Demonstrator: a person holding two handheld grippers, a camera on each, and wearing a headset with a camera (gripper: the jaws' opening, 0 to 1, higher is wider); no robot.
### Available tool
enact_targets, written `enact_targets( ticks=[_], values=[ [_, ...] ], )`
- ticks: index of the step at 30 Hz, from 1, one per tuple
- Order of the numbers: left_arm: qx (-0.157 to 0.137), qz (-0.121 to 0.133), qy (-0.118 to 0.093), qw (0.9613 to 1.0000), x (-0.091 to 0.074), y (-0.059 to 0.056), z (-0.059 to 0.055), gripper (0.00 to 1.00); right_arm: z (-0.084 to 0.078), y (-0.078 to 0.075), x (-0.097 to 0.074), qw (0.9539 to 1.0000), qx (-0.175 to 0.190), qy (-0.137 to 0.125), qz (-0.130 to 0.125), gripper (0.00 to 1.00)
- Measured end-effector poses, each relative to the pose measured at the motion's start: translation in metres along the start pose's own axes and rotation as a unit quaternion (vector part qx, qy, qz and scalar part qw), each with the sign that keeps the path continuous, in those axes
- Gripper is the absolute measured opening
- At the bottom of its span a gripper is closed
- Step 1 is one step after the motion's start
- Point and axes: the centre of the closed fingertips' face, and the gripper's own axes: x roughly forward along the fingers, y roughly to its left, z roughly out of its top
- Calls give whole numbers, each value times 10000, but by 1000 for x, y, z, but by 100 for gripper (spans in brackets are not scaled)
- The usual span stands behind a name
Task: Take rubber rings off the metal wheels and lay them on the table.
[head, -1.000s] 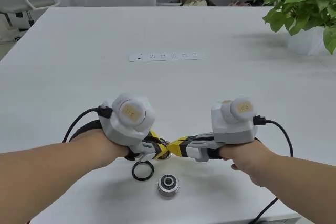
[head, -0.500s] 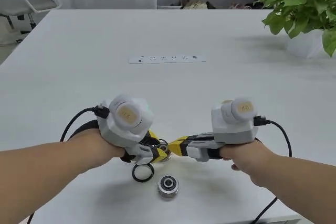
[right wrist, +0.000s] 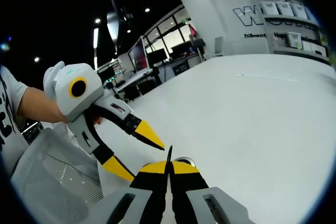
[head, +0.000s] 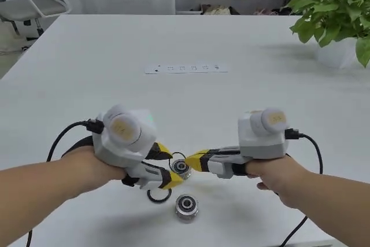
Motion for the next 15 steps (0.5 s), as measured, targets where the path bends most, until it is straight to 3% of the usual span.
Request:
enact_targets(
  ticks=[9, 15],
  values=[
    [-131, 87, -250, 9996, -18, -5, 6, 40, 3, 14, -2, 9998, 30, -35, 170, 0],
    [-190, 183, -314, 9992, -30, -5, 2, 44, 3, 24, -1, 9996, -17, 7, 284, 0]
  ],
)
